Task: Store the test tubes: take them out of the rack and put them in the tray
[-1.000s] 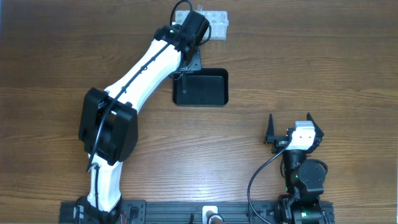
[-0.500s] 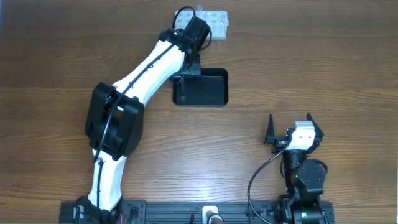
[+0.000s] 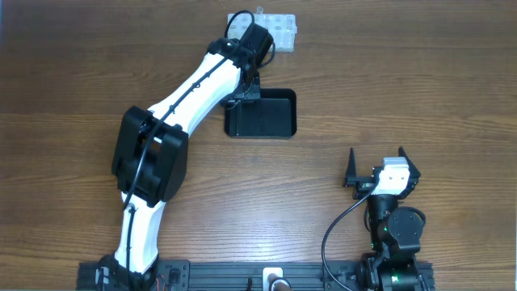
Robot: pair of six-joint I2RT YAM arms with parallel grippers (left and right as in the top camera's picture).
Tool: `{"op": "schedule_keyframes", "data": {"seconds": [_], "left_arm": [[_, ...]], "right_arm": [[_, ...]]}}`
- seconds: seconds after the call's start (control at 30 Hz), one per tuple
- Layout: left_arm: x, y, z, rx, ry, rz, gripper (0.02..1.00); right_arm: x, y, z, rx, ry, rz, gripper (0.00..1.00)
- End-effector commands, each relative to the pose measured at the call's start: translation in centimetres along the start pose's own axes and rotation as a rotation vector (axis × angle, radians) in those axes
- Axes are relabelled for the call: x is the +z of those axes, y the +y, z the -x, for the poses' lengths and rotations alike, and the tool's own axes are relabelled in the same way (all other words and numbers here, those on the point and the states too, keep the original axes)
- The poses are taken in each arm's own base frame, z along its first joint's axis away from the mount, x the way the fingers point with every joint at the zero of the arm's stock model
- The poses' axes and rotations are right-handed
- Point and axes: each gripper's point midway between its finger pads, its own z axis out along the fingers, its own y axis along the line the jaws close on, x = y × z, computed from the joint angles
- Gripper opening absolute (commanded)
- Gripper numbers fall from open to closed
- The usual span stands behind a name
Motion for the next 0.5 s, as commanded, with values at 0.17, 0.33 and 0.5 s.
{"op": "schedule_keyframes", "data": {"seconds": [0.17,0.33,0.5], "left_arm": [[-3.8,-0.5,3.8,-0.032,-0.179,-0.053,0.454],[-9.7,0.9,9.1,-0.118,-0.454,-0.048,0.61],[-13.4,0.8,14.5,-0.011,-0.675,-0.111,0.704]], "right_arm": [[0.0,0.0,-0.2,-0.007,-0.002,0.002,0.991],[0.0,0.0,-0.2,-0.007,-0.002,0.002,0.991],[0.0,0.0,-0.2,-0.007,-0.002,0.002,0.991]]}}
